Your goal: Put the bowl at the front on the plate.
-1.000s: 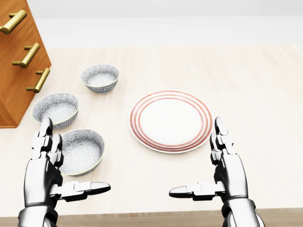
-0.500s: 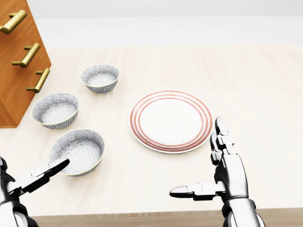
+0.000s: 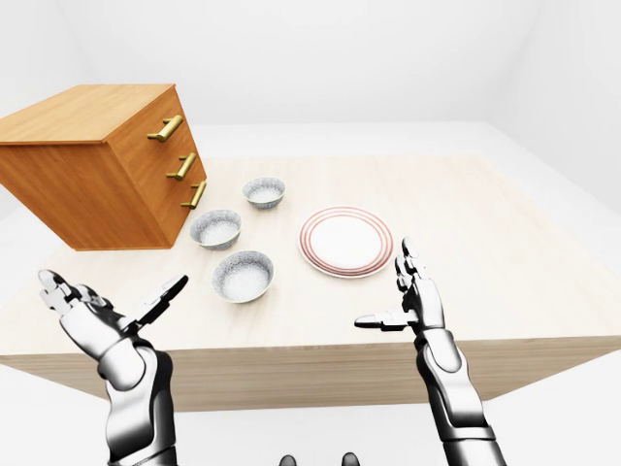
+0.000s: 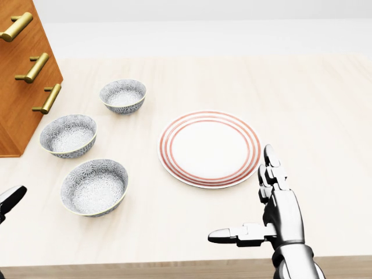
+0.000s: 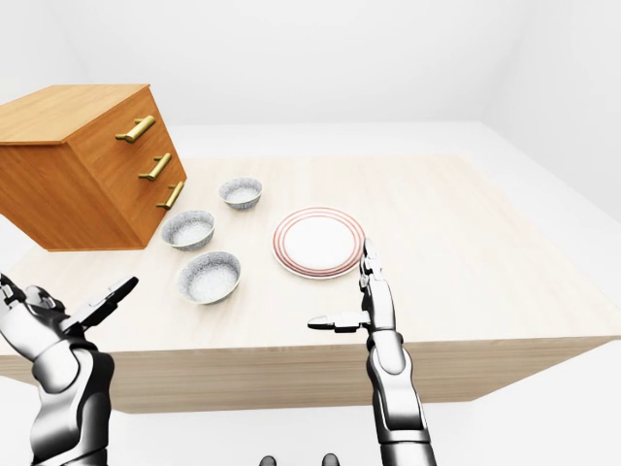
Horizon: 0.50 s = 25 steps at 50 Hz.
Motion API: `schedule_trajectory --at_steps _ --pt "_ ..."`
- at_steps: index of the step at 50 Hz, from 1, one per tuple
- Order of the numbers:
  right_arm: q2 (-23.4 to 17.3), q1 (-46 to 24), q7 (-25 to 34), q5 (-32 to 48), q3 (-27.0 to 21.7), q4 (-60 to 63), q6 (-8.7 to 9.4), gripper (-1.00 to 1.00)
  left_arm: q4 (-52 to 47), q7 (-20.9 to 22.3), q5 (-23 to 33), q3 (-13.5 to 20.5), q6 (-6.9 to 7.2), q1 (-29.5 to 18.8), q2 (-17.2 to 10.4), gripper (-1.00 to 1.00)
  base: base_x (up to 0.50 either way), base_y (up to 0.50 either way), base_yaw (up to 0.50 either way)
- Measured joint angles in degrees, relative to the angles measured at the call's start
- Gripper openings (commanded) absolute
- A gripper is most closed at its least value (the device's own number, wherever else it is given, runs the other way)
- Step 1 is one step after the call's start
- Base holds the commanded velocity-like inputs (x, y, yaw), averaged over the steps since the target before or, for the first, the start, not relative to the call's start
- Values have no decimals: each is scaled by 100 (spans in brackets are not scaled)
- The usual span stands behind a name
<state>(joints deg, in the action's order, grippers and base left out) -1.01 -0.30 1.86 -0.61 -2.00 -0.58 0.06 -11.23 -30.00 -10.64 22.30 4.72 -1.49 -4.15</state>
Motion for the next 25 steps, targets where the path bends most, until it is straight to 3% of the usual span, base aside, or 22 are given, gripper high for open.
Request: schedule_trajectory --at_steps 25 --pt "-3 0 -14 7 -2 -9 8 100 191 0 -192 259 28 -75 -141 100 0 0 0"
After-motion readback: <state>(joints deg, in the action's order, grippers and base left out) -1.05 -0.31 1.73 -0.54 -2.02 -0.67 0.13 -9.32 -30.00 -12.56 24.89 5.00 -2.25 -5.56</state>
